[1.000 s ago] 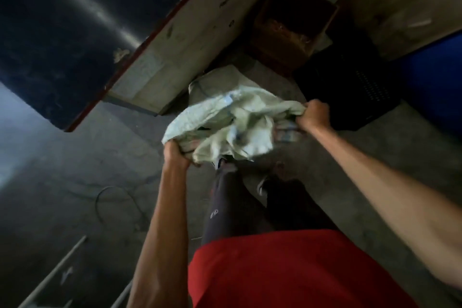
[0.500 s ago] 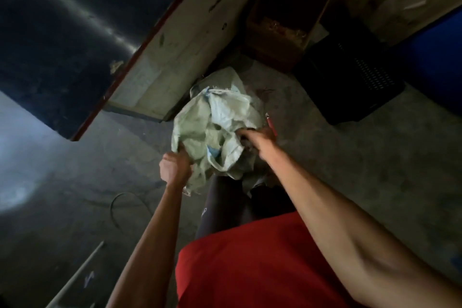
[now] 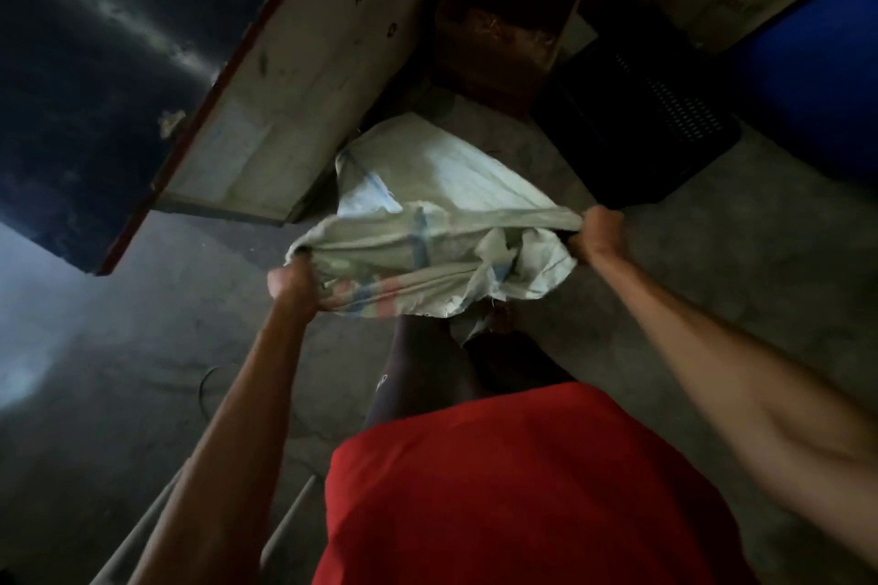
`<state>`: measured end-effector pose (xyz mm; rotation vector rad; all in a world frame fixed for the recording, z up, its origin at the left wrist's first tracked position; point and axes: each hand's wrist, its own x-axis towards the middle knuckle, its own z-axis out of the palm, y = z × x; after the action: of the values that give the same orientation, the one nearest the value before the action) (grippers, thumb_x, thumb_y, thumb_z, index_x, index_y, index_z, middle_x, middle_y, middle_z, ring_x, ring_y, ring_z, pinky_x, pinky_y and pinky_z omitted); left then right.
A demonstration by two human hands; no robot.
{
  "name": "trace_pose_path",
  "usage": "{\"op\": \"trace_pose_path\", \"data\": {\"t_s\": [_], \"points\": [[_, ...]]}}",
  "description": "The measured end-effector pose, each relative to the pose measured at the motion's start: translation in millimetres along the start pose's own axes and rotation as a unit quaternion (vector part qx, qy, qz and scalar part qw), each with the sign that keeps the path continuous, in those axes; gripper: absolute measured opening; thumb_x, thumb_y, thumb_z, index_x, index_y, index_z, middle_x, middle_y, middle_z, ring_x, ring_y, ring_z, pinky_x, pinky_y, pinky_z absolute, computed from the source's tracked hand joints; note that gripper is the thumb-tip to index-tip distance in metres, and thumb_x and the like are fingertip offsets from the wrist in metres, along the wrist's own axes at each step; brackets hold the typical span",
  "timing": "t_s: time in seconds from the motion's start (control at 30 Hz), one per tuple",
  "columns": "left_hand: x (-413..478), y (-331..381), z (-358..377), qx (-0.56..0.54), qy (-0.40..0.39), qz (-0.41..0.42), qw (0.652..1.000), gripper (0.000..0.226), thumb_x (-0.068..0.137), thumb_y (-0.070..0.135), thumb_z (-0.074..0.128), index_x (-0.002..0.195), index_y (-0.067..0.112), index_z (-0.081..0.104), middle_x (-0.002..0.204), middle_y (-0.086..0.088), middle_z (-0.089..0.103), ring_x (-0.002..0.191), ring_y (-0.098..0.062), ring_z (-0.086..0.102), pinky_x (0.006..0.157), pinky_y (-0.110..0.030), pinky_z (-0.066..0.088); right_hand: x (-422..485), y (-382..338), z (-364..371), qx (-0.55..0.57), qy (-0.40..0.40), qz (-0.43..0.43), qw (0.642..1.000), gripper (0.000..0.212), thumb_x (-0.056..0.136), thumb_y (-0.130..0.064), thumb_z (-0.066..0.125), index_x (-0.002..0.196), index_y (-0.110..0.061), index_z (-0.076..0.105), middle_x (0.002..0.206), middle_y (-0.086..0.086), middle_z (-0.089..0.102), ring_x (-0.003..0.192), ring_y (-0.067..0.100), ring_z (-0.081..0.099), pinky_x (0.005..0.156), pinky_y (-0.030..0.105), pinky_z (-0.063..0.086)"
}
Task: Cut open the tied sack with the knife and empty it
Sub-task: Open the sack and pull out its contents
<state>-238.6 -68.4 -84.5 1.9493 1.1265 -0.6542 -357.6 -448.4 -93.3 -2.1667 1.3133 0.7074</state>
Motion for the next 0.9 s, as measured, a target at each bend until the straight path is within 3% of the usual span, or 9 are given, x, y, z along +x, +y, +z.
{"op": "trace_pose_path", "data": {"t_s": [0.17,0.3,0.4,0.47,0.57,0.67,0.77,0.83,0.9], "points": [[-27.7,-5.6,5.6,0.220,-0.023,0.084,0.972,0.103,0.067,0.082,0.067,0.137,0.007,0.057,0.137,-0.023,0.061,0.127,-0.041,0.059,0.101,-0.046,0.050,-29.7,-18.4,25.4,0.265,0.018,0.182,0.947,0.041,0.092,-0.030,0.055,0.122,-0.004,0.065,0.122,0.016,0.066,0.109,0.033,0.065,0.086,0.033,0.050],[-35.7,-20.8,2.2,0.310,-0.054,0.085,0.945,0.134,0.033,0.101,0.061,0.132,0.010,0.061,0.127,-0.017,0.069,0.115,-0.035,0.068,0.095,-0.045,0.058,-55.8,-40.8,47.7,0.556,-0.066,0.234,0.795,0.014,0.089,-0.016,0.059,0.096,-0.008,0.068,0.104,0.011,0.069,0.084,0.026,0.069,0.086,0.042,0.057],[-48.6,-39.4,12.5,0.328,-0.040,0.008,0.944,0.134,0.054,0.093,0.065,0.151,0.004,0.041,0.158,-0.024,0.039,0.148,-0.038,0.038,0.122,-0.050,0.033,-70.7,-51.7,67.3,0.544,-0.077,0.189,0.814,0.037,0.082,-0.019,0.072,0.115,-0.003,0.070,0.109,0.013,0.073,0.100,0.028,0.071,0.088,0.041,0.060],[-55.5,-42.8,23.8,0.182,-0.093,-0.065,0.977,0.122,0.071,0.078,0.069,0.160,0.008,0.024,0.168,-0.021,0.019,0.156,-0.037,0.018,0.128,-0.050,0.018,-77.9,-57.0,78.3,0.577,-0.122,0.180,0.787,0.024,0.083,-0.014,0.073,0.105,-0.005,0.072,0.090,0.006,0.075,0.087,0.022,0.071,0.072,0.030,0.060],[-59.5,-47.3,37.7,-0.102,-0.250,-0.164,0.949,0.065,0.092,0.052,0.067,0.142,0.012,0.054,0.137,-0.013,0.059,0.114,-0.033,0.063,0.090,-0.039,0.058,-87.4,-62.3,94.2,0.615,-0.160,0.212,0.743,0.013,0.081,-0.015,0.078,0.088,-0.005,0.072,0.074,0.004,0.073,0.069,0.015,0.071,0.064,0.027,0.059],[-69.7,-53.1,44.9,-0.122,-0.246,-0.139,0.951,0.030,0.100,0.017,0.057,0.130,0.013,0.060,0.099,-0.018,0.064,0.074,-0.023,0.062,0.053,-0.029,0.056,-92.8,-64.3,113.5,0.599,-0.154,0.210,0.757,0.029,0.079,-0.022,0.081,0.100,-0.005,0.072,0.074,0.003,0.073,0.052,0.009,0.067,0.045,0.018,0.053],[-65.0,-42.0,67.5,-0.211,-0.242,-0.201,0.925,0.014,0.101,0.009,0.055,0.112,0.009,0.064,0.084,-0.008,0.071,0.066,-0.018,0.069,0.061,-0.030,0.059,-91.2,-61.4,130.1,0.539,-0.140,0.189,0.809,0.043,0.083,-0.026,0.076,0.118,-0.003,0.066,0.103,0.013,0.071,0.079,0.022,0.071,0.063,0.029,0.060],[-48.0,-36.6,78.8,-0.218,-0.206,-0.209,0.931,0.027,0.101,0.008,0.054,0.126,0.003,0.064,0.111,-0.014,0.075,0.092,-0.024,0.074,0.084,-0.032,0.062,-84.7,-51.3,128.0,0.367,-0.075,0.144,0.916,0.043,0.087,-0.025,0.069,0.123,-0.001,0.065,0.118,0.019,0.070,0.106,0.034,0.069,0.085,0.038,0.059],[-33.9,-41.2,76.4,-0.113,-0.176,-0.118,0.971,0.050,0.089,0.007,0.071,0.137,0.002,0.059,0.133,-0.012,0.068,0.118,-0.027,0.069,0.097,-0.036,0.057,-77.3,-38.8,111.6,0.150,-0.003,0.068,0.986,0.042,0.085,-0.025,0.066,0.118,0.001,0.068,0.120,0.021,0.069,0.113,0.035,0.066,0.085,0.037,0.054]]}}
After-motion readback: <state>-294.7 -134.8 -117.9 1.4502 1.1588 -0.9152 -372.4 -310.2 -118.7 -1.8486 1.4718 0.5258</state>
